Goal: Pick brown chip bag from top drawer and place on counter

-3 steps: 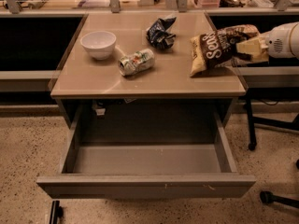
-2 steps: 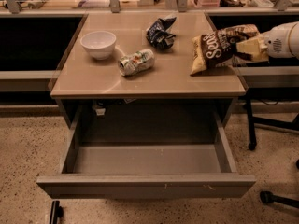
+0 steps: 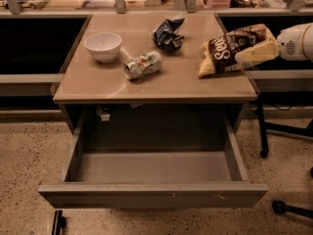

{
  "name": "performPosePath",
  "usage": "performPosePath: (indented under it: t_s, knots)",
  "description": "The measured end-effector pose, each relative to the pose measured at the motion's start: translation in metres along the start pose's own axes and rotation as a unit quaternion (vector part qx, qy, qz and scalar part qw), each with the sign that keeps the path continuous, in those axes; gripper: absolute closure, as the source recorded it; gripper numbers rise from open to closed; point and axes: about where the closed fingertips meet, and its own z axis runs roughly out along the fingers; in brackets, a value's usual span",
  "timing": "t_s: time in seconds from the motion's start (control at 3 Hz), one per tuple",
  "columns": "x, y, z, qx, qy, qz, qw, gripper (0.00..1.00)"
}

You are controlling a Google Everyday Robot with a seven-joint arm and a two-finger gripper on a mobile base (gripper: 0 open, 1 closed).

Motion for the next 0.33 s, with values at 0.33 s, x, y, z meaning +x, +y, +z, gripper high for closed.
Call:
performPosePath:
  t_s: [0.33]
  knots:
    - [0.0,0.0,0.0,0.0,0.0,0.0,1.0,0.0]
